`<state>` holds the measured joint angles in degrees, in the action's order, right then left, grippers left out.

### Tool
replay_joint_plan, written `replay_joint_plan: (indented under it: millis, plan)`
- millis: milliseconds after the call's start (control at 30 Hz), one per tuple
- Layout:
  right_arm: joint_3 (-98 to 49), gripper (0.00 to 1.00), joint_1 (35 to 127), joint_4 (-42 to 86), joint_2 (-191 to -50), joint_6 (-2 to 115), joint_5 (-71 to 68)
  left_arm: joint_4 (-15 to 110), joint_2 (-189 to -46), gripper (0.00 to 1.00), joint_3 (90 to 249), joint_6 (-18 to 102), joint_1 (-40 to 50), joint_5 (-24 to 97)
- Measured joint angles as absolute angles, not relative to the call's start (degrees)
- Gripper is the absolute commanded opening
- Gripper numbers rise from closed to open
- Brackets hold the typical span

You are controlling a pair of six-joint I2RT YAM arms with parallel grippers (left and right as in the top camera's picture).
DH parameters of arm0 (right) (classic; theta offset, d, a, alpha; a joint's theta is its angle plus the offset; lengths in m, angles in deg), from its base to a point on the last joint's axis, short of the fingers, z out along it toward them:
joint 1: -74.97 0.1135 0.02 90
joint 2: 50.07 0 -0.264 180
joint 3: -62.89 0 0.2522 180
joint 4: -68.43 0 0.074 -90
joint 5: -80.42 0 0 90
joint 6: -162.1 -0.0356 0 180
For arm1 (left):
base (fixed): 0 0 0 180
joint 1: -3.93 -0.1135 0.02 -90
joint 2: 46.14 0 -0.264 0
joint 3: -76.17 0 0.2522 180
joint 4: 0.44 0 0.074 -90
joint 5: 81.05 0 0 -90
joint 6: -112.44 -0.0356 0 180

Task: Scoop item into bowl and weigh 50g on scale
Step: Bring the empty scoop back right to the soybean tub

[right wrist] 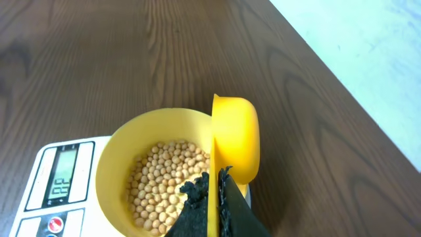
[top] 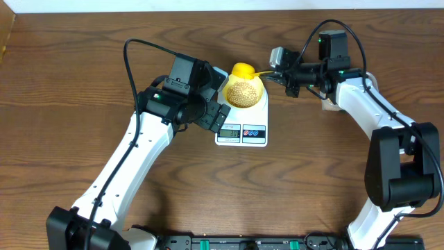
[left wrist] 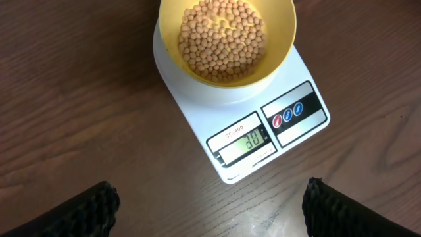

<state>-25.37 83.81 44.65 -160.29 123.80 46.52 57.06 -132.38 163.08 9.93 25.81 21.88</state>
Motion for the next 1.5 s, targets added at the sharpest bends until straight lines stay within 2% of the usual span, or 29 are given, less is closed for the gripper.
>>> replay_joint_plan:
  millis: [533, 900, 1033, 1267, 1500]
  plan:
    - [-25.4, 0.01, 85.3, 42.5, -160.3, 125.1, 46.5, 57.1, -132.4, 0.91, 163.1, 9.9, 25.8, 21.9]
    - [-25.4, 0.01, 85.3, 42.4, -158.2, 110.2, 46.5, 57.1, -132.4, 0.91, 163.1, 9.9, 25.8, 21.9]
    - [-25.3, 0.02, 85.3, 42.2, -154.8, 108.9, 45.3, 57.1, -132.4, 0.91, 163.1, 9.9, 25.8, 21.9]
    - [-25.3, 0.02, 85.3, 42.3, -148.0, 103.6, 35.7, 57.1, -132.4, 0.91, 163.1, 9.9, 25.8, 21.9]
    - [-25.3, 0.02, 85.3, 42.3, -144.1, 95.3, 17.0, 57.1, -132.4, 0.91, 163.1, 9.9, 25.8, 21.9]
